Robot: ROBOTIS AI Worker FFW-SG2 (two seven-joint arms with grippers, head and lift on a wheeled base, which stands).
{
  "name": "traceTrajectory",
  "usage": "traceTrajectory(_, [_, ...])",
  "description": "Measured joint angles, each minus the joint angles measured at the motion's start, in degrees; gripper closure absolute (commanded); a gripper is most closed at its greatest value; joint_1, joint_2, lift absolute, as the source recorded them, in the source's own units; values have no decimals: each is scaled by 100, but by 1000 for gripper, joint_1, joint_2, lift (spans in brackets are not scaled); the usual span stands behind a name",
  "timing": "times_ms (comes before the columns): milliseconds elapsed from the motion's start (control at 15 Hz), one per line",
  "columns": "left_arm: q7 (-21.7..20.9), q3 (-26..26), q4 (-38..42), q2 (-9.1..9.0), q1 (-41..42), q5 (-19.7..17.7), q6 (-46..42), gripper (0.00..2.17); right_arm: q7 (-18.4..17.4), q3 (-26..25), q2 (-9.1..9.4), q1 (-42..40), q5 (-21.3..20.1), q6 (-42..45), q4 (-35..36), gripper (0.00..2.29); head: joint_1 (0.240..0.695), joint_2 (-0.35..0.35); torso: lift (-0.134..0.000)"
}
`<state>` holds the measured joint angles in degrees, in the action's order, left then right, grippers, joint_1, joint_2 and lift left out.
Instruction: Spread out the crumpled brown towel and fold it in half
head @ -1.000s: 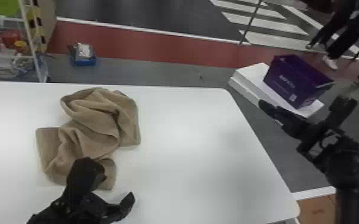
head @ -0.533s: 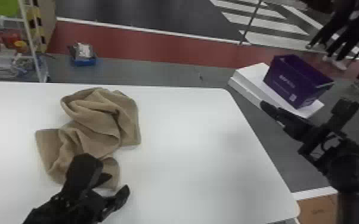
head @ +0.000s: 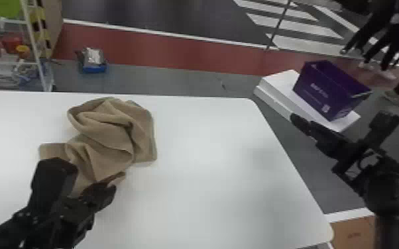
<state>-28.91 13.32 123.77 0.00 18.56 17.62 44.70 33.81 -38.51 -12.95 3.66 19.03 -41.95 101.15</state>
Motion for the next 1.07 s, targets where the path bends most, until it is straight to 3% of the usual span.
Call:
traceTrajectory(333, [-482,-1119,1167,0,168,-407,726,1767,54,-9,9,-40,-49,39,-22,80,695,-350,-134])
traceTrajectory(533, [-876,-2026,1611,0,175,-798,1212,1771,317,37,4,-75,-352,88,-25,80,695,-342,-134])
traceTrajectory(867, [-1325,-3623,1904,-1,135,-1530,1751,1771,402,478,3,-173,-1056,417,-31,80,695,-226,-134])
traceTrajectory(1067, [-1332,-4223,2129,0,101,-2007,1978,1771,1043,881,26,-185,-1409,798,-29,80,695,-133,-134])
